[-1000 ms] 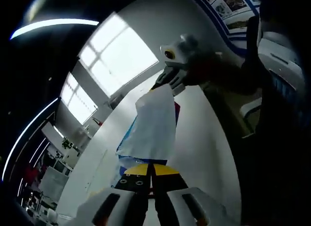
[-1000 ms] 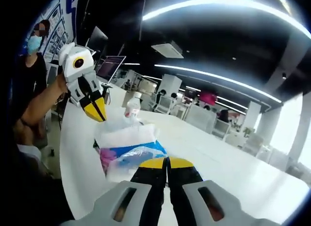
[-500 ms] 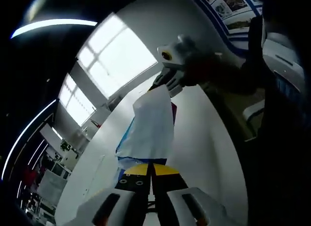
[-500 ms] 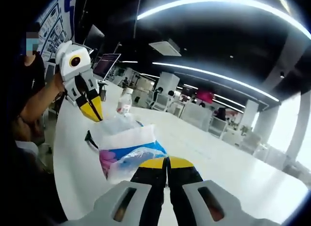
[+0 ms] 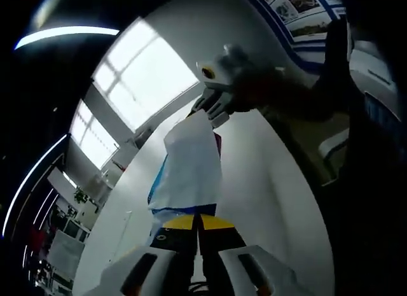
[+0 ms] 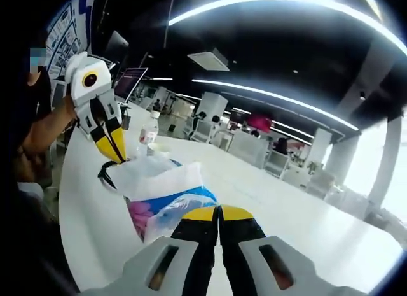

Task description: Arrange the tabletop items into an orderly group along one side of the table until the central work area is clear of visible clutter.

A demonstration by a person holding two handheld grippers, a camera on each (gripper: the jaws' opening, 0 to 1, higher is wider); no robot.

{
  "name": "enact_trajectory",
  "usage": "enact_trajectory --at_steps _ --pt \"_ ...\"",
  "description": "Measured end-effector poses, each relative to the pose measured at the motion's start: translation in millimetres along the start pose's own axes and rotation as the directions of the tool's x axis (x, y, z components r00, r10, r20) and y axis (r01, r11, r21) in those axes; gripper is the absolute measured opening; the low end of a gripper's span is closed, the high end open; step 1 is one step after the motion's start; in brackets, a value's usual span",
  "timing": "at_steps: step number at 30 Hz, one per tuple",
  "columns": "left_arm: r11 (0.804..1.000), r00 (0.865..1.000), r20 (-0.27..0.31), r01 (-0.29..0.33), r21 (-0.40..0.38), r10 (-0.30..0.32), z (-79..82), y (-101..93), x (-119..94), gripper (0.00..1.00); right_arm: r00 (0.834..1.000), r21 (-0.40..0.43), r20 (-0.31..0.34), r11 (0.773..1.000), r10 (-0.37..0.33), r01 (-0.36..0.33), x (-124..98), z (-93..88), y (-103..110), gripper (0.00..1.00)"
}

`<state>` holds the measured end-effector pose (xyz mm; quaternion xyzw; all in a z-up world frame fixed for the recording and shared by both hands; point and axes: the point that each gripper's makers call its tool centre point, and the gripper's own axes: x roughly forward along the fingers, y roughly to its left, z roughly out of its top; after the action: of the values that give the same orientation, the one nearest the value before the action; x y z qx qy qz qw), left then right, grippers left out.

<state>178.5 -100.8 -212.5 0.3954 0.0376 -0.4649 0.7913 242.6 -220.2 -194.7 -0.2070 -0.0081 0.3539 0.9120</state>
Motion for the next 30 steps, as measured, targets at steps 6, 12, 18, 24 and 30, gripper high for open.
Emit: enact_trajectory --at_steps 6,12,18,24,30 --pt "1.000 1.000 0.006 -0.001 0.004 0.001 6.3 8.2 11 0.00 1.000 0.002 -0.020 1.000 -0.010 0.010 0 -8.1 -13 0.00" --pt "1.000 1.000 0.002 0.004 0.008 -0.004 9.8 13.5 18 0.00 1.000 0.003 -0.026 1.000 -0.018 0.018 1 -13.1 -21 0.00" --pt "1.000 1.000 0.001 0.003 0.007 -0.003 11.3 17.2 28 0.00 0.999 0.015 -0.029 0.999 -0.038 0.038 5 -18.5 -32 0.00" --pt "1.000 1.000 0.000 0.004 0.006 -0.004 10.3 19.2 35 0.00 0.998 0.018 -0.043 0.999 -0.050 0.051 5 -24.0 -39 0.00" --pt "1.000 1.000 0.001 0.005 0.004 -0.005 10.4 20.5 39 0.00 0.997 0.013 -0.050 0.998 -0.055 0.056 5 -25.6 -42 0.00"
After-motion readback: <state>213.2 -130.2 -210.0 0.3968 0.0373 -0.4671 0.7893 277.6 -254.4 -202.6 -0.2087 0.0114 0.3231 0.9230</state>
